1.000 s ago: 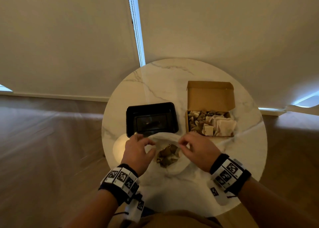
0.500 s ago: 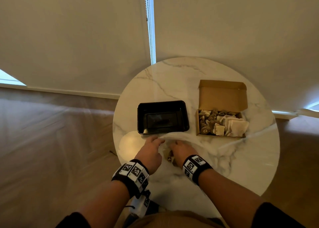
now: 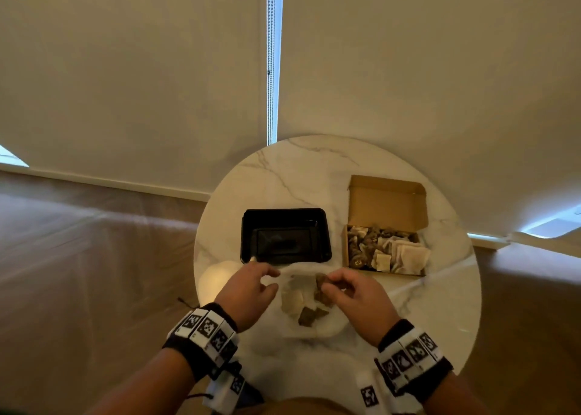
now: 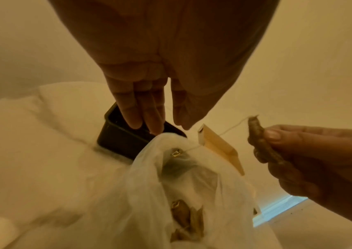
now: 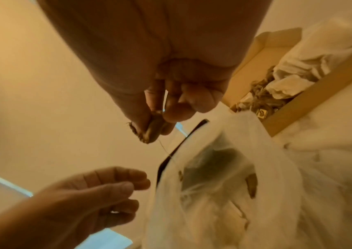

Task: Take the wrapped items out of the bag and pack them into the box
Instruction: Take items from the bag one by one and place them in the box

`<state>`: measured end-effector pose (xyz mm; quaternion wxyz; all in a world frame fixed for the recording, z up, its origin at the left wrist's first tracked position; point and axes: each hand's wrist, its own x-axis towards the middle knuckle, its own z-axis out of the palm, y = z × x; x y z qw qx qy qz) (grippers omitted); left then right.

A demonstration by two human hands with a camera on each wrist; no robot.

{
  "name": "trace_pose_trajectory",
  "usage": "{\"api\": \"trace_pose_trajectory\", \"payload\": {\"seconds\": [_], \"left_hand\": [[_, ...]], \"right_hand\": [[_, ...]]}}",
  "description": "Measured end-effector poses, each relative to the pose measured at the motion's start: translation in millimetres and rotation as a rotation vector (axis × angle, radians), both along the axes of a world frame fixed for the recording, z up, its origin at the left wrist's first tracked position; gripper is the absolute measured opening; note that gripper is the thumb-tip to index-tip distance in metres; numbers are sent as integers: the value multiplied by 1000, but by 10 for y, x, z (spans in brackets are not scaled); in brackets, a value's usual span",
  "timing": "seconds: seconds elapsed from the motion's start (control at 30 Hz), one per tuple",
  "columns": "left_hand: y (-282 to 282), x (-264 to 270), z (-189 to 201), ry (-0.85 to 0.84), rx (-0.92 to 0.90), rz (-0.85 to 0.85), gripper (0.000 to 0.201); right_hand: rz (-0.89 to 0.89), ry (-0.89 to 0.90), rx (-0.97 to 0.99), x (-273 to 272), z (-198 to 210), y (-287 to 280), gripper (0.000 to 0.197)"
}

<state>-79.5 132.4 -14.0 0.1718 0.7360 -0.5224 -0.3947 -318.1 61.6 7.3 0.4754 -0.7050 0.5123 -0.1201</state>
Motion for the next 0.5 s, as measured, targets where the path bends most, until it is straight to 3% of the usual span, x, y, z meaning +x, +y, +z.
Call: {"api": "trace_pose_trajectory", "payload": {"seconds": [0.2, 0.33, 0.5], "left_hand": [[-233, -156, 541, 79, -144, -91, 26], [-403, -374, 747, 126, -243, -197, 38], [-557, -641, 882, 225, -295, -387, 58]], "right_hand": [[-168, -268, 23, -237, 514, 17, 9], [-215, -385, 40, -305, 814, 68, 11], [-221, -522, 127, -359, 1070, 99, 42]]}}
